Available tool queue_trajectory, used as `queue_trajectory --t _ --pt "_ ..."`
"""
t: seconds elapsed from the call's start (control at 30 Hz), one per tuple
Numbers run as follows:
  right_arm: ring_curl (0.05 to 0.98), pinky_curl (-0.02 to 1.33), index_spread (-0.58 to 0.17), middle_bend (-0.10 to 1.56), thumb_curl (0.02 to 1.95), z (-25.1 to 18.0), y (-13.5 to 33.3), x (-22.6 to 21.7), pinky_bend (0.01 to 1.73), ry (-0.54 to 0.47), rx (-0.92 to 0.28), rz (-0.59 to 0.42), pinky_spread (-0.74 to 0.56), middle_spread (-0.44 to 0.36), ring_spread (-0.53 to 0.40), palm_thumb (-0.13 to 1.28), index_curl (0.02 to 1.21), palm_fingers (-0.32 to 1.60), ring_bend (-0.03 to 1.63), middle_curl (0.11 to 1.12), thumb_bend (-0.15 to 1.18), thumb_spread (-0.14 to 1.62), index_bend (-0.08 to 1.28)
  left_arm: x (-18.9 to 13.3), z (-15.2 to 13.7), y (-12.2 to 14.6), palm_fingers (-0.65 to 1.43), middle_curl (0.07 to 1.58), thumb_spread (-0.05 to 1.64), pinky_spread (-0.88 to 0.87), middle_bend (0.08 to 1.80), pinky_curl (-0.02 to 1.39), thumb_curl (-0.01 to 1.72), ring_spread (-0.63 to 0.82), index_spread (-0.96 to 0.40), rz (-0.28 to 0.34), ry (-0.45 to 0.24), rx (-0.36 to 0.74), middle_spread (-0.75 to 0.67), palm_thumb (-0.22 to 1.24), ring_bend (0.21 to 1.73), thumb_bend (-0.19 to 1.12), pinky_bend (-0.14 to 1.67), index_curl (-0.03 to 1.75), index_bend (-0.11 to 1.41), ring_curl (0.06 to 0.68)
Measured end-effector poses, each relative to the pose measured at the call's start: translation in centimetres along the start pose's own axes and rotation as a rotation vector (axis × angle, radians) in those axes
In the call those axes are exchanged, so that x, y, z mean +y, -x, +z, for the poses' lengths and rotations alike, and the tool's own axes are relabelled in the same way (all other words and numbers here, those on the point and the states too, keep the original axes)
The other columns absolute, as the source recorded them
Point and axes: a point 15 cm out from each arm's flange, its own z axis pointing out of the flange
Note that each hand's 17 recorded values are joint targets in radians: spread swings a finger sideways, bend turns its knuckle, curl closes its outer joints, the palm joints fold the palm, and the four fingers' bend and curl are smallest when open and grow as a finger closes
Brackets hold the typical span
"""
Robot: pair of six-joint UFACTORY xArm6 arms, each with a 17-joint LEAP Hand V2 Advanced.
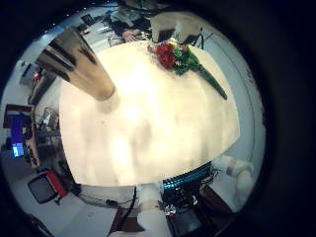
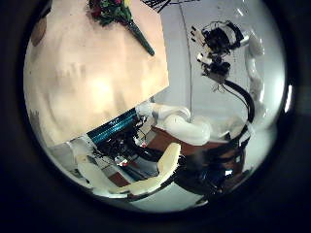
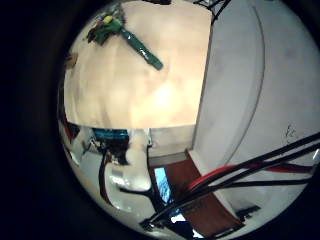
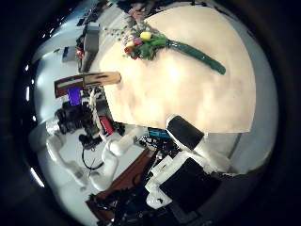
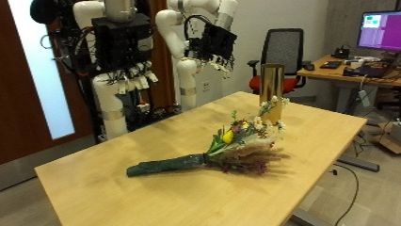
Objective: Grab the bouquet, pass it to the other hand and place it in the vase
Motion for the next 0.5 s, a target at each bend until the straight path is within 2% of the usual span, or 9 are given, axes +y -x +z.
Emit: queue_trajectory --t 0.07,0.23,0.37,0.5 --pt "0.229 0.3 -0.201 0.27 0.34 0.8 -0.3 -1.2 0.41 0.01 -0.004 0.011 0.32 0.116 0.146 0.59 0.25 0.22 0.52 0.33 -0.02 1.11 0.15 0.2 -0.1 0.1 -0.03 0.24 0.75 0.58 0.18 0.32 0.33 0.65 0.31 -0.002 -0.004 -0.002 0.54 0.21 0.39 -0.04 0.2 0.3 0.17 0.23" --pt "0.223 0.29 -0.182 0.29 0.34 2.6 -1.0 -4.9 0.42 -0.039 0.003 0.033 0.31 0.127 0.147 0.58 0.25 0.21 0.52 0.34 -0.02 1.11 0.15 0.4 -0.3 0.1 -0.02 0.24 0.75 0.59 0.18 0.32 0.33 0.65 0.31 -0.001 -0.015 -0.003 0.54 0.2 0.39 -0.04 0.2 0.3 0.17 0.23" --pt "0.219 0.29 -0.17 0.3 0.35 7.3 -1.6 -6.9 0.41 0.004 -0.004 0.051 0.31 0.106 0.136 0.58 0.25 0.21 0.52 0.34 -0.02 1.1 0.15 0.2 -0.4 -0.3 -0.02 0.25 0.75 0.59 0.18 0.32 0.33 0.65 0.31 0.004 -0.019 0.006 0.54 0.2 0.39 -0.04 0.21 0.3 0.17 0.231" --pt "0.22 0.29 -0.168 0.31 0.35 10.1 -2.1 -9.0 0.41 -0.002 -0.004 0.059 0.31 0.097 0.126 0.58 0.25 0.21 0.53 0.34 -0.02 1.09 0.15 0.3 -0.3 -0.2 -0.02 0.25 0.75 0.59 0.18 0.32 0.33 0.65 0.31 0.001 -0.018 0.006 0.54 0.2 0.38 -0.04 0.21 0.3 0.17 0.23"
